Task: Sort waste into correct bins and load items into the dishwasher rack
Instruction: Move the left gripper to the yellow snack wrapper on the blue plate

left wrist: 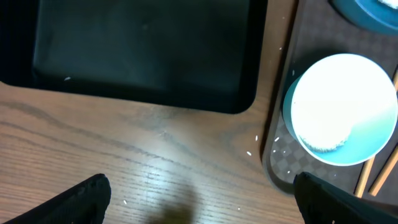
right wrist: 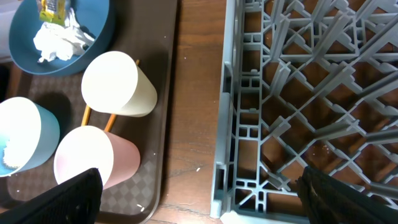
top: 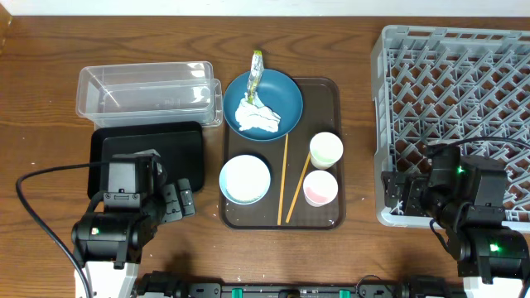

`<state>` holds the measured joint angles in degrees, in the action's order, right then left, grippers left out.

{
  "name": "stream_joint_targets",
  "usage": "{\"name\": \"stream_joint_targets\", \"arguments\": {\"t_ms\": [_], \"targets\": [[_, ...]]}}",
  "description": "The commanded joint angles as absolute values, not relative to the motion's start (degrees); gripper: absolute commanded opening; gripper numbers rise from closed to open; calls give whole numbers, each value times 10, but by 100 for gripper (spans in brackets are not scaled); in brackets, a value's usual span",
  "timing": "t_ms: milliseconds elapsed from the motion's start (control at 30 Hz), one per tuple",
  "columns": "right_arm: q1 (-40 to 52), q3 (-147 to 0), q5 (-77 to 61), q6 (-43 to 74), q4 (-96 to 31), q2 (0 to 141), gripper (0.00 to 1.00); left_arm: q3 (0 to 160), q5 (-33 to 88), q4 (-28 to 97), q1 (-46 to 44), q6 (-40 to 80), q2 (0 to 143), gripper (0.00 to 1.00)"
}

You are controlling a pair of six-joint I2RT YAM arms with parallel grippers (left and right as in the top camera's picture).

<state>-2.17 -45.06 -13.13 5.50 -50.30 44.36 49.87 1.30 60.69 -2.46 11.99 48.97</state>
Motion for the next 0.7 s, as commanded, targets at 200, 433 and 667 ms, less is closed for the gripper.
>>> {"name": "stream_joint_targets", "arguments": {"t_ms": [200,433,667], "targets": [[-15,-462,-136,57,-508,441,99,512,11,595,-22,123,496,96],[-15,-462,-140,57,-508,441,99,518,10,573,-56,122,544,95],[-15,-462,-140,57,-511,442,99,599,10,549,-112,121,648,94]]}}
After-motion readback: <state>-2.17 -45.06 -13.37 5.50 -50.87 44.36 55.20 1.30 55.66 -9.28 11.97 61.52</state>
